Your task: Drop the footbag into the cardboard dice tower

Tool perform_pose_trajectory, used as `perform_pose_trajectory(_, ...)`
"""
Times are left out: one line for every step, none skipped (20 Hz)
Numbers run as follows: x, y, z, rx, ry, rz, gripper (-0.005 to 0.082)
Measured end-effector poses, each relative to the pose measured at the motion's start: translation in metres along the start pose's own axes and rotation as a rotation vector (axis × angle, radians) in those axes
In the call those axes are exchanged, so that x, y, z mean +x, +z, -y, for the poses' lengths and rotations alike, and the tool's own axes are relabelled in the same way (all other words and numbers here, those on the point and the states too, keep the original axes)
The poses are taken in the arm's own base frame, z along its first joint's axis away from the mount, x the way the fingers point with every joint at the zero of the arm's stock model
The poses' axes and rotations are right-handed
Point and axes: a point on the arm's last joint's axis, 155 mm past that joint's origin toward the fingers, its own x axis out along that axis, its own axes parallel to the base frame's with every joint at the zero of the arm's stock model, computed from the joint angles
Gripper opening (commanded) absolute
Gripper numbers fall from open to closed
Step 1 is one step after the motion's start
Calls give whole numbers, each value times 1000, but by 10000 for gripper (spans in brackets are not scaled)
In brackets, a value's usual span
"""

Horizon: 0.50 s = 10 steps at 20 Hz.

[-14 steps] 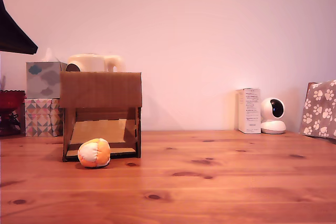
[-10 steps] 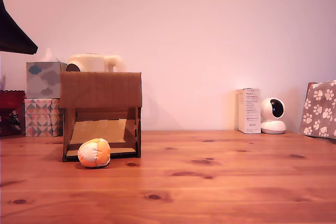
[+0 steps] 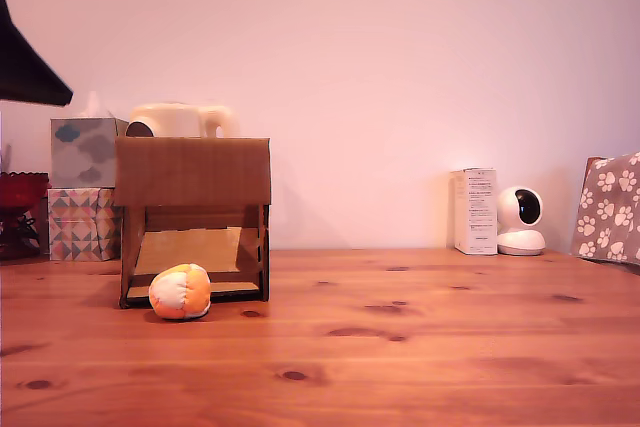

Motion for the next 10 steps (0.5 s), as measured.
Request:
perform_pose_trajectory(2, -3, 1, -14, 1, 10, -24)
perform_pose_trajectory(4, -9, 3, -15, -4, 17, -24)
perform_pose_trajectory(6, -19, 3, -29, -1, 10, -24)
perform_pose_trajectory(8, -28, 4, -30, 5, 5, -24)
perform_pose_trajectory(10, -34, 3, -29, 16, 9, -24)
perform_pose_trajectory(11, -34, 3, -32, 25, 24, -24)
perform_pose_trajectory(12, -32, 4, -27, 31, 41, -24)
perform_pose_trajectory(13, -29, 4, -25, 37, 54, -24)
perform_pose_trajectory(15, -29, 3, -24, 43, 55, -24)
perform_pose_trajectory(18, -32, 2, -24, 47, 47, -24)
